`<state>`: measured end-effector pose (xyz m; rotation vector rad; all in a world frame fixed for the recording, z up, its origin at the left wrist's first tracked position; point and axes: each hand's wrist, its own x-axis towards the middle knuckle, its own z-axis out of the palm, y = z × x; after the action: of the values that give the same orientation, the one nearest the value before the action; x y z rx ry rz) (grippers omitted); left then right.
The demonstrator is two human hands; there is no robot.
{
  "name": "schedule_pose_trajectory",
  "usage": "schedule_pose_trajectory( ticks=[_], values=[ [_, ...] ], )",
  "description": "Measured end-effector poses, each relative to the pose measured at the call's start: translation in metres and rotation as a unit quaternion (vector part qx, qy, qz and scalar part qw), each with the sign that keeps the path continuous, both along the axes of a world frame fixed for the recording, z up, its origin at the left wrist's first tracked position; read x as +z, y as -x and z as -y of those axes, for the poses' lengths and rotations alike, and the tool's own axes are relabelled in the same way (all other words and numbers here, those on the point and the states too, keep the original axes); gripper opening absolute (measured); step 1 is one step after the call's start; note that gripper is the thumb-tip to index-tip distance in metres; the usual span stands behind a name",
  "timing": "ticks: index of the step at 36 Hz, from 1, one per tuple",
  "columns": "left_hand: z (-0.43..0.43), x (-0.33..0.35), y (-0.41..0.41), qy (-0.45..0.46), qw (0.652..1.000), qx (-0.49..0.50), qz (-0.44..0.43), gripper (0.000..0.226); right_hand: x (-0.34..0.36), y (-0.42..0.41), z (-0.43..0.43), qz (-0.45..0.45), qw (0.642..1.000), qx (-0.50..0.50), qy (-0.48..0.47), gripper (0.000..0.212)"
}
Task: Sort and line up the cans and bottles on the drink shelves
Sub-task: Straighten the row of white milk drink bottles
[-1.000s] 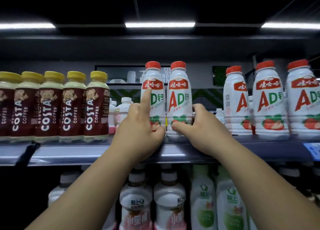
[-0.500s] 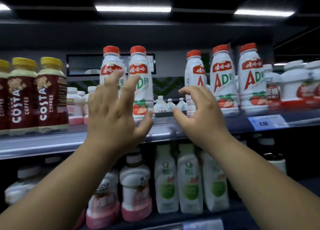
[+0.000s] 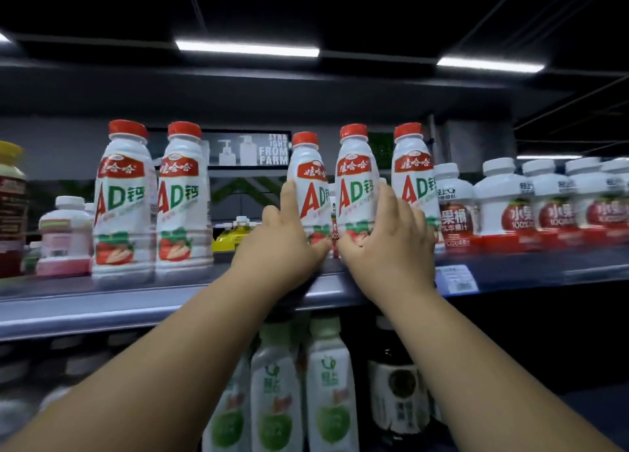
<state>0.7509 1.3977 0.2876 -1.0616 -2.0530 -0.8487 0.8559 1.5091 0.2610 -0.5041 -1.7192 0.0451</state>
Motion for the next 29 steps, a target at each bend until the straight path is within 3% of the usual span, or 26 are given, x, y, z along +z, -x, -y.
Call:
schedule_pose_trajectory(
  ticks=[3, 8, 12, 17, 21, 23, 25, 29],
  values=[
    [-0.003, 0.002, 0.008, -0.001, 0.998, -0.045, 0.038, 0.108, -0.001, 0.001, 0.000, 0.013, 1.000, 0.005, -0.002, 0.087],
    [-0.001, 0.003, 0.008, 0.000, 0.995, -0.071, 0.073, 0.105, -0.002, 0.004, -0.007, -0.015, 0.998, 0.055, 0.002, 0.061],
    [0.012, 0.004, 0.001, -0.029, 0.995, -0.053, 0.077, 0.098, 0.000, 0.000, -0.009, -0.007, 0.997, 0.077, 0.012, 0.052],
    [0.042, 0.006, -0.002, -0.024, 0.999, 0.012, 0.043, 0.098, 0.018, -0.004, -0.002, 0.034, 0.993, 0.105, 0.042, 0.068],
    [0.050, -0.006, 0.003, -0.033, 0.999, 0.038, -0.010, 0.092, 0.024, 0.005, 0.008, 0.066, 0.983, 0.149, 0.090, 0.097],
    [0.048, -0.012, 0.005, -0.034, 0.998, 0.043, -0.022, 0.100, 0.021, 0.010, 0.010, 0.093, 0.982, 0.131, 0.097, 0.094],
    [0.046, -0.014, 0.007, -0.046, 0.998, 0.045, -0.025, 0.109, 0.018, 0.013, 0.011, 0.112, 0.983, 0.114, 0.088, 0.077],
    [0.045, -0.016, 0.009, -0.068, 0.996, 0.043, -0.024, 0.105, 0.015, 0.013, 0.010, 0.140, 0.981, 0.111, 0.080, 0.071]
  ],
)
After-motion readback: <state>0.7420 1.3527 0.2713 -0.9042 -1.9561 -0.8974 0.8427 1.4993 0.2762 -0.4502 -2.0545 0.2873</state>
